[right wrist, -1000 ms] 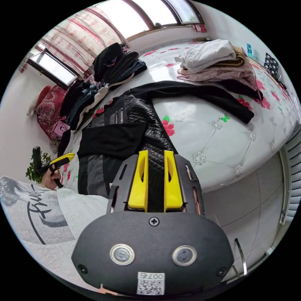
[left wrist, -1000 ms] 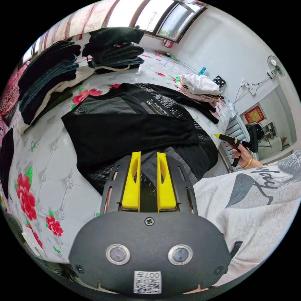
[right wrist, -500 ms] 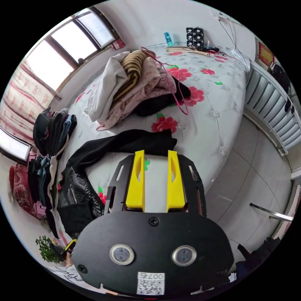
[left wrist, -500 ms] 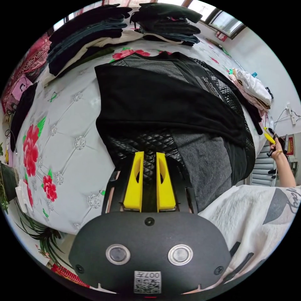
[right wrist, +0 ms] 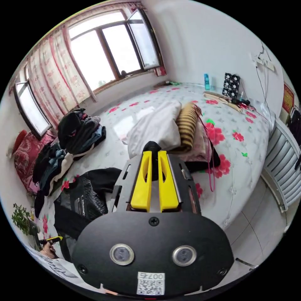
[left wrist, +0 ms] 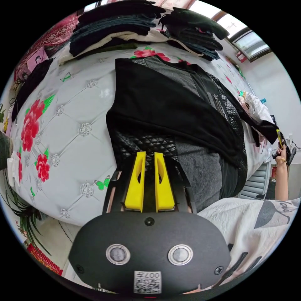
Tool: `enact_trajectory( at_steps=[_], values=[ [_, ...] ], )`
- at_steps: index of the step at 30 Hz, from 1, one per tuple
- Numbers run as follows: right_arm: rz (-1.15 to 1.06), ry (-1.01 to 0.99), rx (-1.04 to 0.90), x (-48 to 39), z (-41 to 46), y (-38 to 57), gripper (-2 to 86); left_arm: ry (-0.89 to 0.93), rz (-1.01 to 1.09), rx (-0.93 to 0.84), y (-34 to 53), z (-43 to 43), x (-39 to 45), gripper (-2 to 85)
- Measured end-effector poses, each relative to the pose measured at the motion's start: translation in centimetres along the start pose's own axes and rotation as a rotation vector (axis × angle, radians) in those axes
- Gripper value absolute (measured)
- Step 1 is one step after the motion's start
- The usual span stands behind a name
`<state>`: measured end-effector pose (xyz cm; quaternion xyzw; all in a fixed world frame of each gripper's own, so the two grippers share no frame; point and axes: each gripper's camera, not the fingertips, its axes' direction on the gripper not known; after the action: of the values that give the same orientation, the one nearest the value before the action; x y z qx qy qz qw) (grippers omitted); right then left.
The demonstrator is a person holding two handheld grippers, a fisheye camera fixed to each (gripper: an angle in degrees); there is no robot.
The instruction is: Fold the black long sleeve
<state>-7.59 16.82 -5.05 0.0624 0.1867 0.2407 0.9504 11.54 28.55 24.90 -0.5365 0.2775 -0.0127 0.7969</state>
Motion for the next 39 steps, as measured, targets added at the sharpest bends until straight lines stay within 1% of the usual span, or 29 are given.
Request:
enact_trajectory(
  at_steps=[1, 2, 4, 5, 7, 8, 9, 10, 11, 12, 13, 14, 16, 18, 19, 20, 22, 24, 26, 28, 30, 31, 32, 33, 36, 38, 39],
  values=[
    [-0.111, -0.082, 0.092, -3.9, -2.6, -1.5, 1.7, 0.007, -0.004, 0.026, 0.7, -0.8, -0.7, 4.6],
    [-0.173, -0.13, 0.132, -5.9, -3.9, -2.2, 1.7, 0.02, -0.005, 0.05, 1.3, -1.8, -1.5, 4.4],
    [-0.444, -0.346, 0.274, -14.4, -9.1, -3.2, 2.0, 0.037, -0.004, 0.093, 2.3, -3.5, -2.6, 4.2],
    [-0.513, -0.404, 0.299, -16.5, -10.3, -3.0, 2.1, 0.049, -0.001, 0.123, 2.9, -4.7, -3.5, 4.1],
    [-0.76, -0.626, 0.346, -24.6, -14.1, -1.0, 2.7, 0.075, 0.006, 0.168, 3.8, -6.4, -4.8, 4.2],
    [-0.815, -0.681, 0.344, -26.5, -14.7, -0.2, 2.9, 0.095, 0.012, 0.195, 4.5, -7.5, -5.8, 4.2],
    [-0.911, -0.797, 0.316, -30.2, -15.5, 1.9, 3.3, 0.111, 0.013, 0.217, 5.2, -8.5, -6.8, 4.3],
    [-0.984, -0.912, 0.258, -33.8, -15.8, 4.3, 3.8, 0.119, 0.014, 0.227, 5.6, -8.9, -7.4, 4.3],
    [-1.026, -0.97, 0.218, -35.6, -15.7, 5.8, 3.9, 0.13, 0.018, 0.243, 6.4, -9.5, -8.5, 4.5],
    [-1.088, -1.046, 0.131, -38.9, -15.0, 9.1, 4.3, 0.133, 0.018, 0.249, 6.8, -9.8, -9.0, 4.6],
    [-1.15, -1.077, 0.028, -41.9, -13.9, 12.7, 4.4, 0.138, 0.016, 0.254, 7.7, -10.2, -10.3, 4.9],
    [-1.168, -1.076, -0.031, -43.2, -13.2, 14.6, 4.4, 0.144, 0.011, 0.252, 8.6, -10.4, -11.5, 5.2],
    [-1.208, -1.029, -0.267, -46.8, -9.8, 22.0, 4.7, 0.152, -0.006, 0.243, 9.9, -10.6, -13.6, 5.6],
    [-1.194, -0.987, -0.408, -47.4, -7.6, 26.6, 4.8, 0.161, -0.022, 0.231, 11.3, -10.7, -15.6, 5.9],
    [-1.164, -0.954, -0.488, -47.2, -6.4, 28.8, 4.8, 0.166, -0.025, 0.221, 12.0, -10.7, -16.7, 6.1],
    [-1.138, -0.941, -0.52, -46.9, -5.9, 29.6, 4.8, 0.17, -0.022, 0.212, 12.4, -10.8, -17.6, 6.4],
    [-1.011, -0.9, -0.593, -45.1, -4.0, 30.9, 4.8, 0.19, 0.002, 0.206, 12.5, -10.8, -18.3, 7.1],
    [-0.931, -0.852, -0.639, -44.1, -2.6, 30.9, 4.8, 0.229, 0.044, 0.201, 12.0, -10.8, -18.2, 7.6],
    [-0.87, -0.801, -0.625, -43.3, -1.7, 30.4, 4.9, 0.249, 0.106, 0.187, 10.8, -10.5, -17.2, 7.6],
    [-0.809, -0.751, -0.6, -42.6, -0.6, 29.7, 5.0, 0.252, 0.136, 0.138, 9.7, -9.3, -16.2, 6.8],
    [-0.766, -0.713, -0.593, -41.8, 0.2, 29.6, 5.2, 0.203, 0.175, 0.041, 9.2, -7.0, -15.4, 4.8],
    [-0.736, -0.693, -0.589, -41.0, 0.7, 29.5, 5.4, 0.124, 0.186, 0.005, 9.6, -6.1, -15.3, 3.3],
    [-0.72, -0.68, -0.589, -40.4, 0.9, 29.5, 5.4, 0.134, 0.169, 0.045, 10.3, -7.1, -16.0, 2.0],
    [-0.688, -0.64, -0.594, -39.0, 1.4, 29.4, 5.7, 0.143, 0.13, 0.033, 11.0, -8.0, -17.1, 1.2],
    [-0.575, -0.494, -0.585, -33.7, 2.2, 29.2, 6.5, 0.149, 0.086, 0.104, 14.1, -11.0, -19.6, 0.3],
    [-0.501, -0.402, -0.601, -29.9, 2.8, 29.3, 7.1, 0.089, 0.017, 0.099, 17.6, -12.9, -22.5, 2.3],
    [-0.457, -0.347, -0.622, -27.5, 3.2, 29.6, 7.4, 0.078, -0.013, 0.083, 19.4, -13.5, -23.8, 4.6]
  ],
)
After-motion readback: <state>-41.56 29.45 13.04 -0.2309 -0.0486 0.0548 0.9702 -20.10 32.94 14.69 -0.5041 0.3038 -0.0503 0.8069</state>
